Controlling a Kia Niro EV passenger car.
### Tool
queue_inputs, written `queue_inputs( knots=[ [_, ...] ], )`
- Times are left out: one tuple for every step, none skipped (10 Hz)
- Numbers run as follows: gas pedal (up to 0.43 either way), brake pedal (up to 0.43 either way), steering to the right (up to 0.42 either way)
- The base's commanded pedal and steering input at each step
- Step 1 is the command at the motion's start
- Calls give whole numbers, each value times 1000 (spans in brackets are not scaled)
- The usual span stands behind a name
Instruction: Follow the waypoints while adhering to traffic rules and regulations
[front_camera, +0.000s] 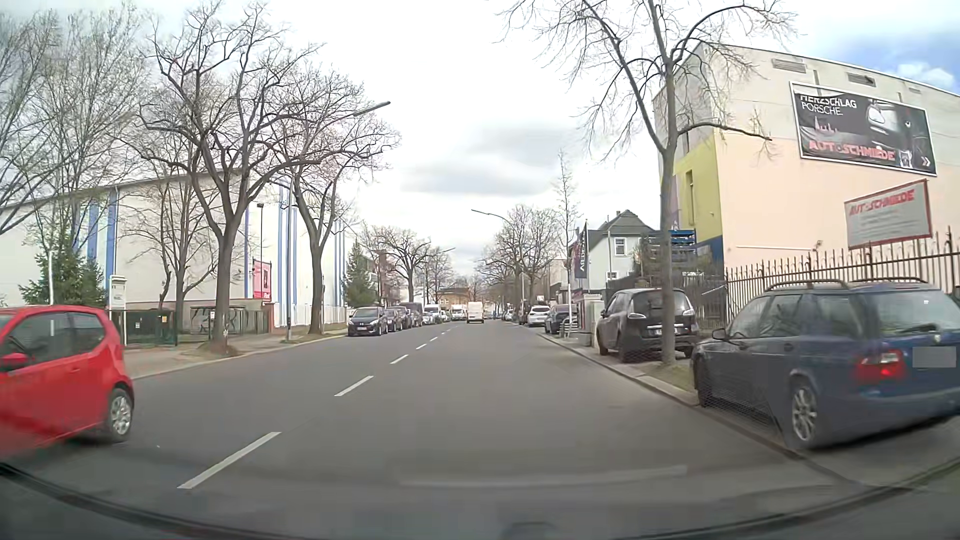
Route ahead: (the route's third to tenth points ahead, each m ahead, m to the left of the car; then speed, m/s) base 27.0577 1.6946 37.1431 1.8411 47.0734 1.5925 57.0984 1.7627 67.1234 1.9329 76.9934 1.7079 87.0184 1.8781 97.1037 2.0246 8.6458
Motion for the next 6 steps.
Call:
queue_inputs(
  knots=[
    [138,0,-6],
    [130,0,-5],
    [130,0,-5],
    [130,0,-5],
    [130,0,-5],
    [169,0,-4]
  ],
)
